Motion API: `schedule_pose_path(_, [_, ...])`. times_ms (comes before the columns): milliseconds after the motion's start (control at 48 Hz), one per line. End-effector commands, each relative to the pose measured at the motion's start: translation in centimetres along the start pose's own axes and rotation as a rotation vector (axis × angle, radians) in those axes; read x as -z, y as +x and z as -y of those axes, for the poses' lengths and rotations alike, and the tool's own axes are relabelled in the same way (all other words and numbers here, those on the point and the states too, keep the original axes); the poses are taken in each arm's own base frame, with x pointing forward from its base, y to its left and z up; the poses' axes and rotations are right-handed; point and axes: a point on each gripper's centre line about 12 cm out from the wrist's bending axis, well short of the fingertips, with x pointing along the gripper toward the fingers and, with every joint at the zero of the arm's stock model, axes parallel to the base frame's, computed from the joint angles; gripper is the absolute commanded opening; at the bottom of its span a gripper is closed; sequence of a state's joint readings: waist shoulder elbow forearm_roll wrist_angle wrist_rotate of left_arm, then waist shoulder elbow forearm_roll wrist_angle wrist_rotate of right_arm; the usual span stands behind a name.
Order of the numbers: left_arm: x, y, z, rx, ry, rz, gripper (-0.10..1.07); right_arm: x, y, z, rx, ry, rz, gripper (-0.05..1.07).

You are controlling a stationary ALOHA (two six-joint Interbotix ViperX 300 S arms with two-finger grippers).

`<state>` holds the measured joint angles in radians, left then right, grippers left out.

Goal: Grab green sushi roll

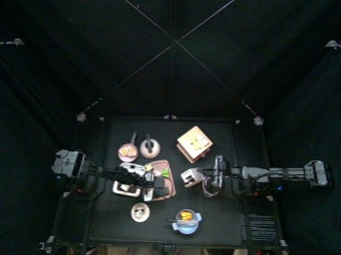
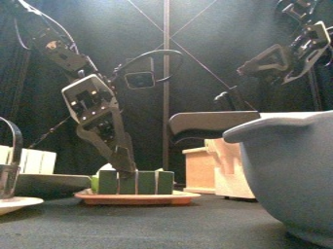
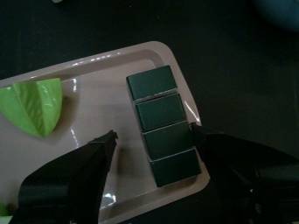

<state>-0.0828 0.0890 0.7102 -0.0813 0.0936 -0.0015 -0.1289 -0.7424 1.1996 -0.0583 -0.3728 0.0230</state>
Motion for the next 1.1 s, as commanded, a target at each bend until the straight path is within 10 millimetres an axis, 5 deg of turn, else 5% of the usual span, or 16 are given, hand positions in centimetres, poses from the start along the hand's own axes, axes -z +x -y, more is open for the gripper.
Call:
schedule_pose_path(0, [-1.1,-0.3,0.0,0.001,0.002,0.032,0.99,-0.5,0.1,0.1,0.005,0.002,0.017,0.01])
schedule_pose_path(625, [-0.8,-0.3,0.0,-0.001,0.013,0.0,0.76,-0.4,0.1,0.1,0.005,0.002,0.014,0.01])
schedule_pose_path(1083, [-2.6,-3.1,0.1,0.005,0.013,0.075,0.74,-0.5,0.1,0.1,0.005,0.002,0.015,0.01])
